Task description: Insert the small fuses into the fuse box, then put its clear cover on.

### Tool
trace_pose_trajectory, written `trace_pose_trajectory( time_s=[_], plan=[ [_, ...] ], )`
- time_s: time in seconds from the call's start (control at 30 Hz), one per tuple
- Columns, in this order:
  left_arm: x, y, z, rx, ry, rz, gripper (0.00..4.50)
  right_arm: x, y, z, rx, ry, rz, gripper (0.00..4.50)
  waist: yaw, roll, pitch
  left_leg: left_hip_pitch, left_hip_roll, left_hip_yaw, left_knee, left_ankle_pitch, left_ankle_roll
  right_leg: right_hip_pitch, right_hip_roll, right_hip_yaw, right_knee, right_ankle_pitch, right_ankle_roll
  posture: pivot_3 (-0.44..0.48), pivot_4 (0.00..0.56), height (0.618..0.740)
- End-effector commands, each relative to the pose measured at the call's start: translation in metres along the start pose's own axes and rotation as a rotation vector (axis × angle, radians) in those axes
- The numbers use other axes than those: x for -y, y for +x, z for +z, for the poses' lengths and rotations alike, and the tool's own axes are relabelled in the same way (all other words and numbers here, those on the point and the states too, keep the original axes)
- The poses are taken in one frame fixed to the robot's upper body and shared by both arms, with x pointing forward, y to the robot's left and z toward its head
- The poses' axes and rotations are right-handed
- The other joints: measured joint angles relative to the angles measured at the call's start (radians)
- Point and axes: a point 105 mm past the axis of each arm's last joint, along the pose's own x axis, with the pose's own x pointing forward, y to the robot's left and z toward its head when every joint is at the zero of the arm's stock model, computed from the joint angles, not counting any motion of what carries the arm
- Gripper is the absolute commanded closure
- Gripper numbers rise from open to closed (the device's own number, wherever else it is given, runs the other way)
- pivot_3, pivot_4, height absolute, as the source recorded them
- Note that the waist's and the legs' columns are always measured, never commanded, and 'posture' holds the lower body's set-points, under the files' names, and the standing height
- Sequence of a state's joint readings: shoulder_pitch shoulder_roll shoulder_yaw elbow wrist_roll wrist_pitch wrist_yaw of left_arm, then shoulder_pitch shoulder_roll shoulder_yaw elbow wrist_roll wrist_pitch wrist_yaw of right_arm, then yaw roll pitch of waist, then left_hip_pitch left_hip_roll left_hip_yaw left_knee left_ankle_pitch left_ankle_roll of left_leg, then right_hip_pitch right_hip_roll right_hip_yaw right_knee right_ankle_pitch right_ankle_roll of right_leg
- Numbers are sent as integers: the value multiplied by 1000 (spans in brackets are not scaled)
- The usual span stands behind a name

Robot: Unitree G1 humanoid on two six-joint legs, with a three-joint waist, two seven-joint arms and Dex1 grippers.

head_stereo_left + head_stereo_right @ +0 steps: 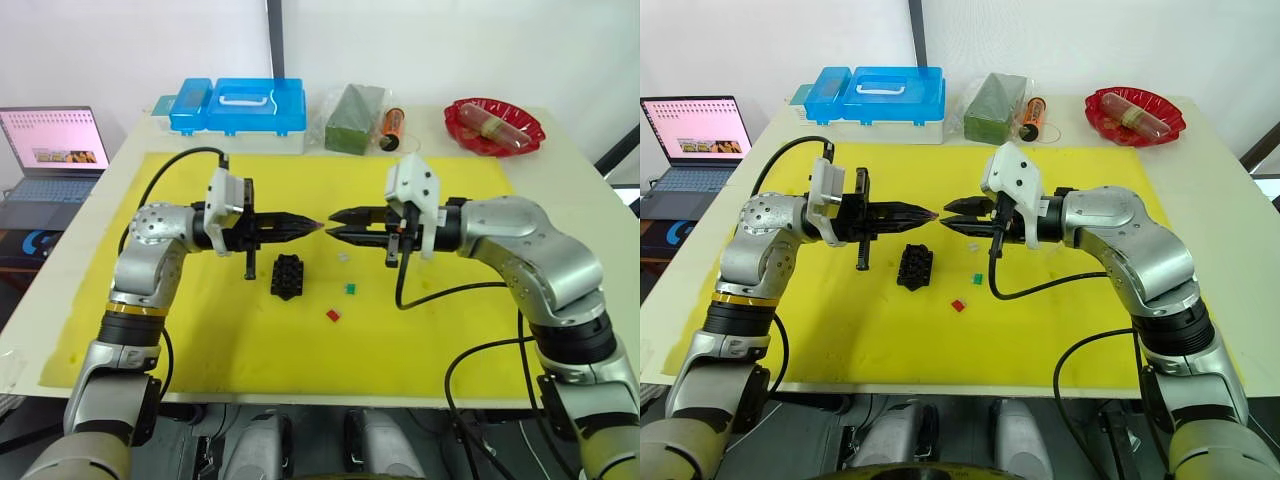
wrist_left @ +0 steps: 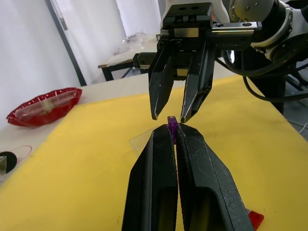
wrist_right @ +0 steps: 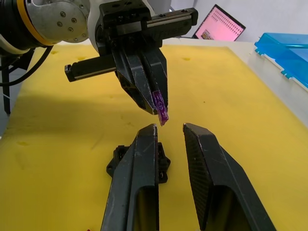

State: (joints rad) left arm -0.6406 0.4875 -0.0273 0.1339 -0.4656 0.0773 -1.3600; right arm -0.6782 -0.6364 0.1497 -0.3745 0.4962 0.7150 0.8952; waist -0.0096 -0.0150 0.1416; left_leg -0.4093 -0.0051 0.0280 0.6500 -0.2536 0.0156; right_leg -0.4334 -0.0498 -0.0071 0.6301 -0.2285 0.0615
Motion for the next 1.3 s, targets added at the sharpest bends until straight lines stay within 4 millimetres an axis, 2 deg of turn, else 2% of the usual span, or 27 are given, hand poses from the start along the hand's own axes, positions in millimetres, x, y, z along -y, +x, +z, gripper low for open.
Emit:
trace_pose_trajectory(
  time_s=[0.03,1.0,1.13,1.3],
  plan=[
    [1,0,3,1,26,-14,4500,-6,1,17,41,-55,22,3619,0,0,0,0,0,0,0,0,0,0,0,0,0,0,0,0,150,740],
    [1,6,9,0,28,-31,4500,-2,5,14,45,-50,1,3619,0,0,0,0,0,0,0,0,0,0,1,0,0,0,0,0,150,740],
    [0,5,9,-2,28,-33,4500,-1,4,15,54,-48,0,4423,0,0,0,0,0,0,0,0,0,0,1,0,0,0,0,0,150,740],
    [-1,6,9,-1,28,-34,4500,-2,3,14,52,-41,9,4468,0,0,0,0,0,0,0,0,0,0,1,0,0,0,0,0,150,740]
  ],
)
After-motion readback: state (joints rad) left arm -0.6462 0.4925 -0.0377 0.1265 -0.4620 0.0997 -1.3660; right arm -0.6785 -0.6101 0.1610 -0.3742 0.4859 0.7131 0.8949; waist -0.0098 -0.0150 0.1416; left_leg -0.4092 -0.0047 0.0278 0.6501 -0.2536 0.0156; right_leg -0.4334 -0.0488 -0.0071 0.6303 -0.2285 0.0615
